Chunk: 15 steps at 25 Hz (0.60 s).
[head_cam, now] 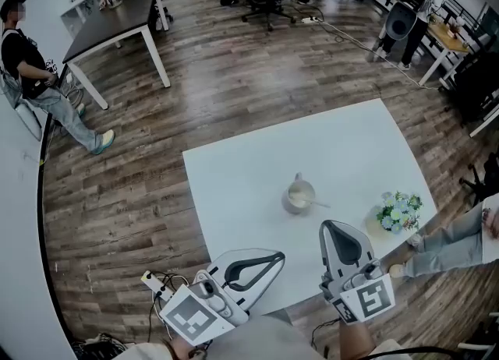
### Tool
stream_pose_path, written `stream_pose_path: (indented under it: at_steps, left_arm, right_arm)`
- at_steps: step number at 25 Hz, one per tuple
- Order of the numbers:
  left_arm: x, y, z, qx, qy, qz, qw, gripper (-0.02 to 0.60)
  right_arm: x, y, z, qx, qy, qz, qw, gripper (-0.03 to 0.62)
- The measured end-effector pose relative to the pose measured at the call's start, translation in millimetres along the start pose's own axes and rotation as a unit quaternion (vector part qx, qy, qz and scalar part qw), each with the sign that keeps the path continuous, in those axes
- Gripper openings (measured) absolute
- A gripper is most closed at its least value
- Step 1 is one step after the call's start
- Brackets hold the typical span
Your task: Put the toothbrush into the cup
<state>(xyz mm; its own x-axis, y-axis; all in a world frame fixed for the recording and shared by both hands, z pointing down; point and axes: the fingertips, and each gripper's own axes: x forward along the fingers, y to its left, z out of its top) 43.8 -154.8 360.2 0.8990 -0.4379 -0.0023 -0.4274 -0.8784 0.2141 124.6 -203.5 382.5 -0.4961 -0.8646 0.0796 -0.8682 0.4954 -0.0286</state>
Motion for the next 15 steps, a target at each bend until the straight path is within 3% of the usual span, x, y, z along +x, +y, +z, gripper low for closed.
stream_pose_path:
  at_steps: [15]
  left_arm:
    - [-30.5,-30.0,6.6,0.014,-0.003,0.000,0.9999,0.008]
  right_arm:
    - [-66.0,71.6,26.5,-0.002,-0.014,0.024,1.000,0.017]
